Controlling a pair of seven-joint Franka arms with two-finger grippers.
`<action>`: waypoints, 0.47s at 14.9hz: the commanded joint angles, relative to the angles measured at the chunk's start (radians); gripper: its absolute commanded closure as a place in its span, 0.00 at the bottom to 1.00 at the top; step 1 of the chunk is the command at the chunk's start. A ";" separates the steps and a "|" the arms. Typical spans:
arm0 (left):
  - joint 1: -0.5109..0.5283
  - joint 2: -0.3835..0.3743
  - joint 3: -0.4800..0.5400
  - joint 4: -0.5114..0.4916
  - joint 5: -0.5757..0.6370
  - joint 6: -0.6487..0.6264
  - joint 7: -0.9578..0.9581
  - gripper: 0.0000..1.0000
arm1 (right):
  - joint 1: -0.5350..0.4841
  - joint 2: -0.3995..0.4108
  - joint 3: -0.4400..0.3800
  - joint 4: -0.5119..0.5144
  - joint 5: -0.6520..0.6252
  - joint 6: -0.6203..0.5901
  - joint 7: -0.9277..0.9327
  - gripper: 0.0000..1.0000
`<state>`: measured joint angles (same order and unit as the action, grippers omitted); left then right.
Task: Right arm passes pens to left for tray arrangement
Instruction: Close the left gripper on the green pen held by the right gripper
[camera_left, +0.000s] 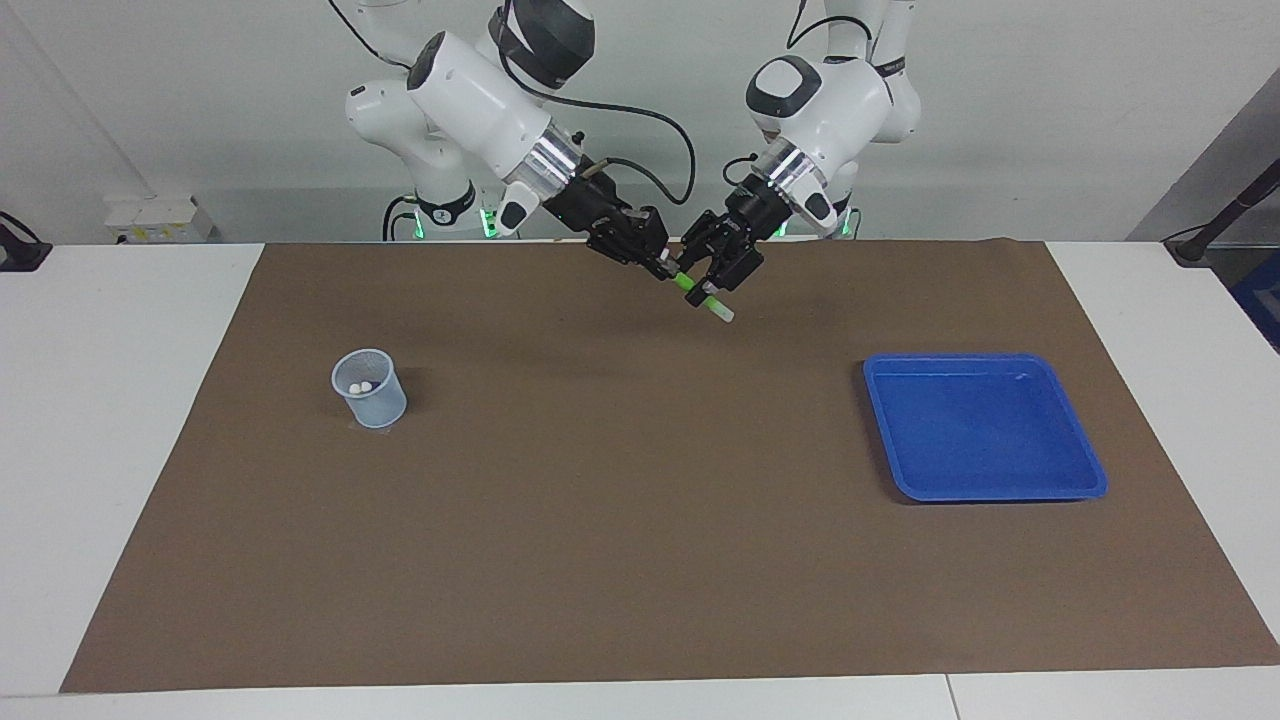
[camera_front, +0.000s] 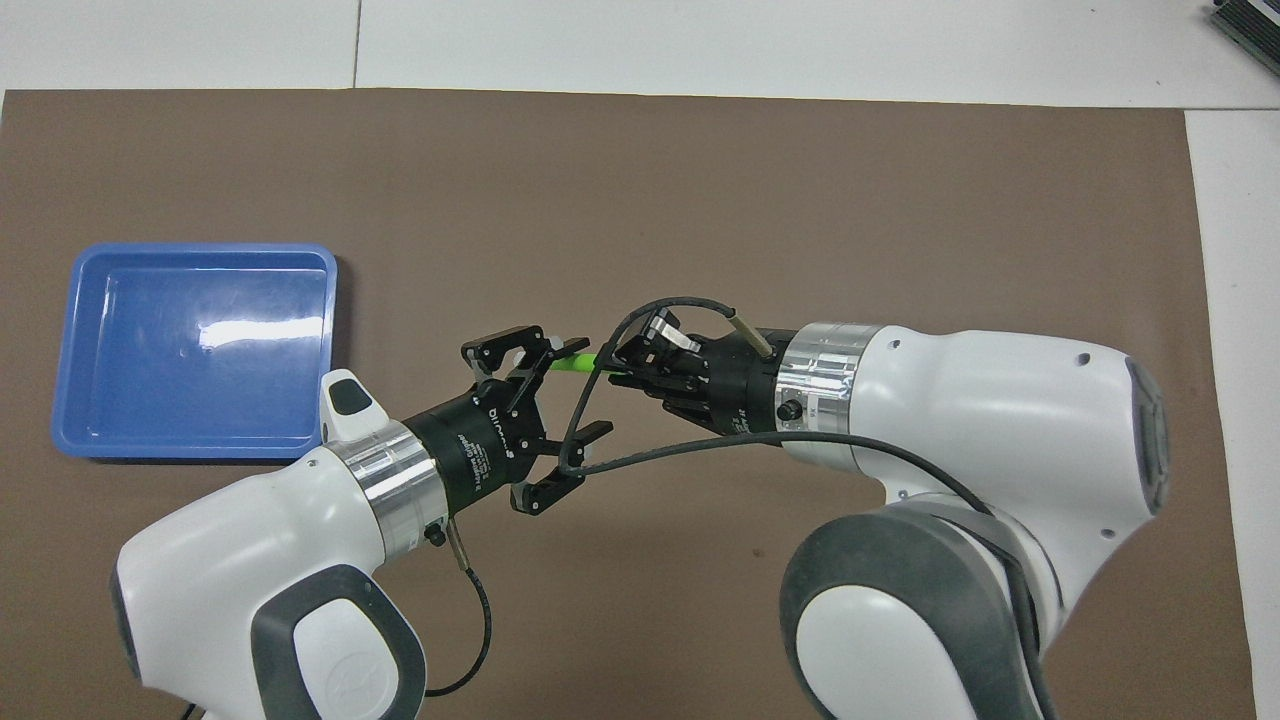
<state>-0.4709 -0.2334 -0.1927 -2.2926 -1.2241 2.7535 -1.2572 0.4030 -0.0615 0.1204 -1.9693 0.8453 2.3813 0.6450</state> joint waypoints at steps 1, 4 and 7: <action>-0.005 -0.017 0.010 0.005 -0.012 -0.031 0.021 0.18 | 0.011 -0.011 -0.004 -0.020 0.028 0.032 -0.013 1.00; -0.002 -0.017 0.012 0.002 -0.012 -0.032 0.027 0.19 | 0.013 -0.011 -0.004 -0.020 0.026 0.032 -0.014 1.00; -0.002 -0.020 0.015 0.002 -0.012 -0.034 0.027 0.22 | 0.011 -0.011 -0.004 -0.020 0.026 0.032 -0.014 1.00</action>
<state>-0.4709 -0.2372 -0.1900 -2.2888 -1.2241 2.7472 -1.2498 0.4040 -0.0614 0.1204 -1.9698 0.8453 2.3814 0.6450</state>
